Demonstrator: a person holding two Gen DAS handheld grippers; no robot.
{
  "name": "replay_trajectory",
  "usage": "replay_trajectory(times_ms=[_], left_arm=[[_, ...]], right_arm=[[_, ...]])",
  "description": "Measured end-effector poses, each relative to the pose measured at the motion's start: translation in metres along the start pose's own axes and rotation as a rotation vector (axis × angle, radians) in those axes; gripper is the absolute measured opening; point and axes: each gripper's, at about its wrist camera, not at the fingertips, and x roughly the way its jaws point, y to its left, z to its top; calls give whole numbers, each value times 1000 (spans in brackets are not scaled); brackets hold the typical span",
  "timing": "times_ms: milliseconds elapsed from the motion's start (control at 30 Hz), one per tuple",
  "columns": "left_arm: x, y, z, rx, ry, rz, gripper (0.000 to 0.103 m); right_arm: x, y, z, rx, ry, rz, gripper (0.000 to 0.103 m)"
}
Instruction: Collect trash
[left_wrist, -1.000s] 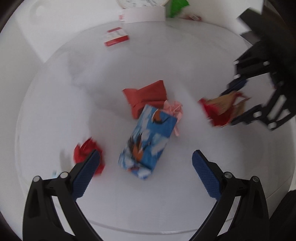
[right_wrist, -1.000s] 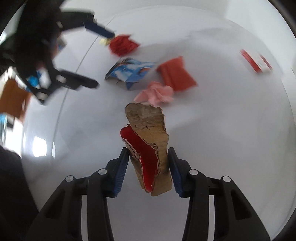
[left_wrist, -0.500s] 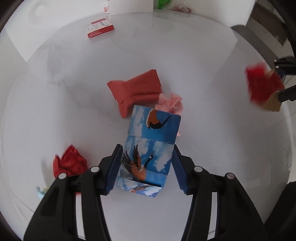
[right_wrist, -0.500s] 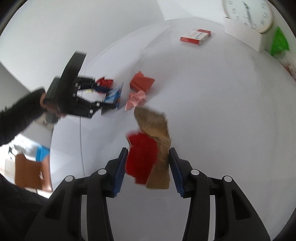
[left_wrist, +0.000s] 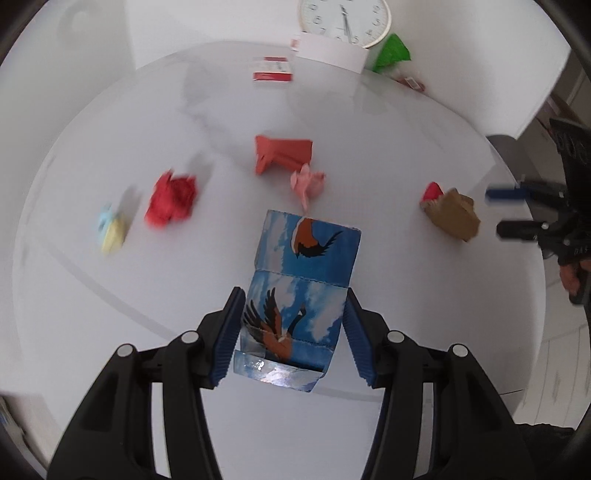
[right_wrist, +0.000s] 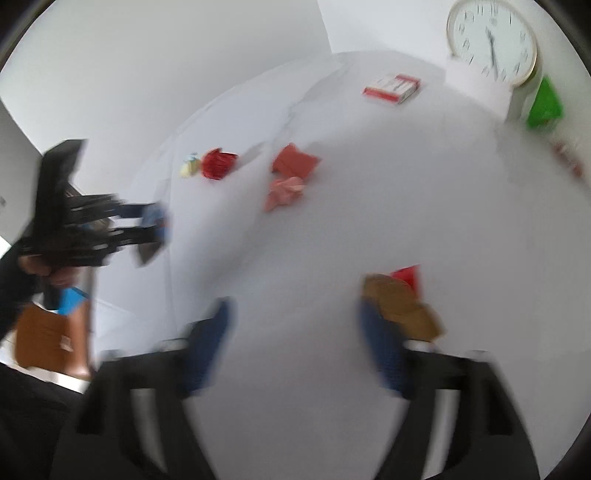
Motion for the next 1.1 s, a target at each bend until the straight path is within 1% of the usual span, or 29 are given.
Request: replay_trajectory(times_ms=[33, 67, 133, 200, 267, 367, 500, 633, 767, 933, 1000, 1067, 1100], left_arm=[[-8, -2, -9, -20, -4, 6, 52], [-13, -2, -16, -35, -8, 11, 52], [-22, -4, -28, -90, -14, 27, 52], [-30, -5, -43, -157, -18, 41, 52], [-39, -6, -57, -232, -26, 60, 52], [-53, -10, -78, -316, -39, 95, 52], [-68, -15, -97, -375, -54, 128, 52], [-79, -17, -116, -414, -57, 164, 52], [-90, -17, -133, -468, -68, 187, 52], [-103, -19, -152, -511, -76, 222, 52], [-107, -18, -158, -527, -79, 232, 52], [-111, -18, -163, -542, -84, 243, 52], [-114, -17, -166, -550, -88, 247, 52]], right_arm=[[-5, -1, 2, -43, -5, -53, 97], [-7, -3, 5, -78, 1, -79, 100], [-5, -11, 12, -165, 37, -132, 100], [8, -23, 17, -192, 84, -140, 100], [27, -34, 20, -194, 137, -127, 100], [54, -40, 18, -182, 186, -71, 100], [69, -29, 10, -182, 203, -2, 100], [76, -12, 2, -236, 226, 24, 100], [84, -3, -6, -303, 233, -63, 100], [94, -12, -13, -311, 243, -162, 100], [97, -16, -16, -305, 252, -186, 91], [100, -21, -18, -277, 270, -177, 69], [100, -25, -19, -249, 276, -167, 62]])
